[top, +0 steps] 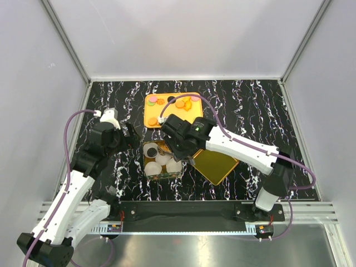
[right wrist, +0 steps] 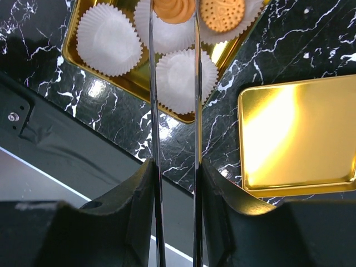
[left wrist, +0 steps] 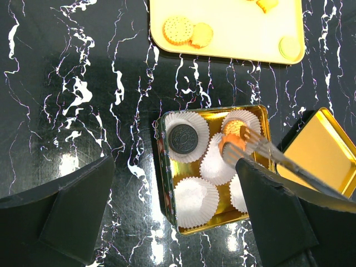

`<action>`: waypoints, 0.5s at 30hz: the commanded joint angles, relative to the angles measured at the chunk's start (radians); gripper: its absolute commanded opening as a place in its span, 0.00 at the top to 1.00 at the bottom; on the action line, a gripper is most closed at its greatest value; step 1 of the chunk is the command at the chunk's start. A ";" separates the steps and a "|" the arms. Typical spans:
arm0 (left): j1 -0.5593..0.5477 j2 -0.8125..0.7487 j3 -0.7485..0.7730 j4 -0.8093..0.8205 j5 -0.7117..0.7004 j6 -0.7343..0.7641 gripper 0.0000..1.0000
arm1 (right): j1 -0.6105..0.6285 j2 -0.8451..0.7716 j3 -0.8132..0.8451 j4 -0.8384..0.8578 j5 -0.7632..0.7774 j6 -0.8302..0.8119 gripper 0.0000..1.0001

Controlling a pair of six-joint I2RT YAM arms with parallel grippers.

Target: Pack the cookies

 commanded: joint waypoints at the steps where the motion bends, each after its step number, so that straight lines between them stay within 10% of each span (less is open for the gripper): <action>1: 0.006 0.002 -0.002 0.035 0.006 0.007 0.01 | 0.026 -0.028 -0.003 0.002 0.000 0.028 0.59; 15: 0.005 -0.003 -0.002 0.033 0.003 0.007 0.01 | 0.060 -0.001 -0.035 0.008 0.010 0.027 0.56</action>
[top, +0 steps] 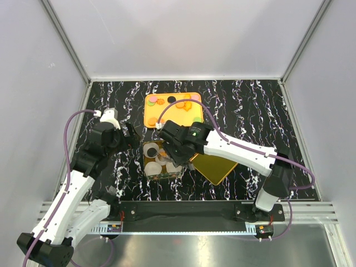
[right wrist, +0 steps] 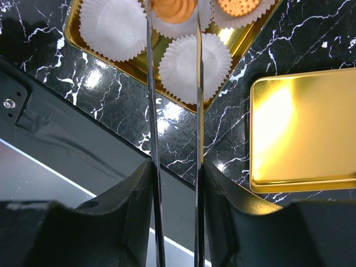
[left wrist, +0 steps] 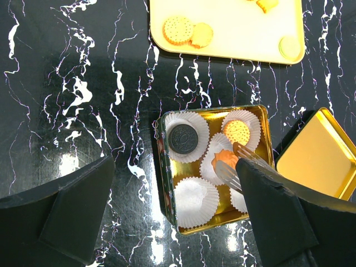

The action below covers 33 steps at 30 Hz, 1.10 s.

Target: Pack the cookies

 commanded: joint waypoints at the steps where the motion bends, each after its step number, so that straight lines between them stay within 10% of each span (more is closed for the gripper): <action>1: 0.006 -0.003 -0.003 0.034 0.003 0.007 0.01 | 0.009 0.000 -0.007 0.010 0.005 0.008 0.55; 20: 0.006 -0.001 -0.005 0.032 0.003 0.005 0.01 | -0.002 0.003 0.100 -0.038 0.121 -0.033 0.44; 33: 0.006 0.000 -0.005 0.029 -0.006 0.004 0.01 | -0.307 0.203 0.370 0.011 0.017 -0.140 0.45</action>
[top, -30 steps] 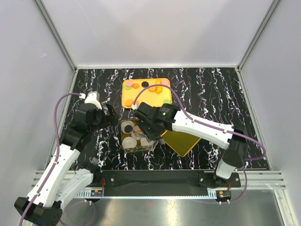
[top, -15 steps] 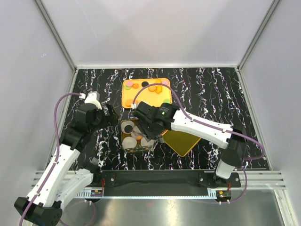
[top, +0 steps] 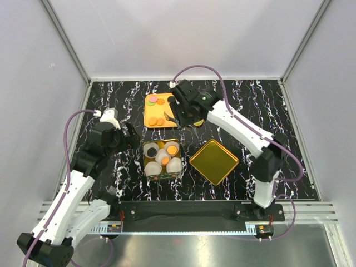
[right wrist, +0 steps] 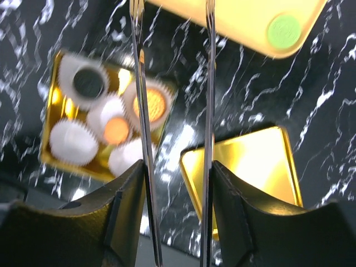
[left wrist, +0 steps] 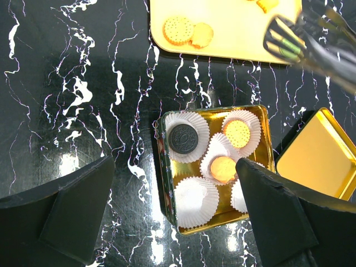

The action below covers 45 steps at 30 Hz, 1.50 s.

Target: Pack the cookies

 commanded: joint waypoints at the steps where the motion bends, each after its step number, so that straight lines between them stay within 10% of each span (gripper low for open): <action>1: 0.006 -0.001 -0.005 0.032 -0.004 0.004 0.01 | -0.042 0.106 0.092 0.036 -0.065 -0.041 0.46; 14: 0.008 0.003 -0.005 0.032 0.001 0.005 0.01 | -0.074 0.401 0.338 0.013 -0.139 -0.038 0.48; 45: 0.017 -0.001 -0.005 0.038 0.019 0.005 0.01 | -0.088 0.387 0.287 0.064 -0.211 -0.001 0.64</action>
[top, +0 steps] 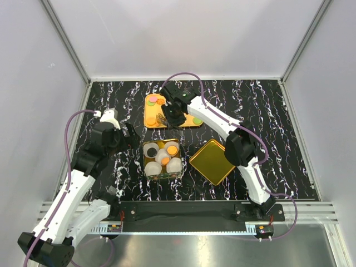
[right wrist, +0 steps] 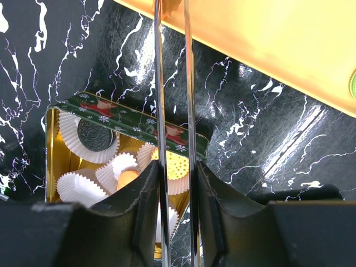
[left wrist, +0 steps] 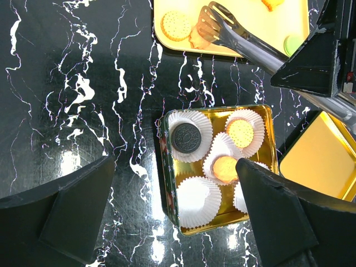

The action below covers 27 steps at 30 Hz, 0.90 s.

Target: Pack the cookies

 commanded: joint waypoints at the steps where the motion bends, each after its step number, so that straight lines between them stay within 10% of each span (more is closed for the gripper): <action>1: 0.006 -0.008 0.002 0.038 0.015 0.005 0.01 | -0.010 -0.039 0.034 0.012 -0.003 -0.003 0.65; 27: 0.009 -0.003 0.001 0.038 0.013 0.005 0.01 | -0.066 -0.045 0.219 -0.085 0.129 -0.055 0.68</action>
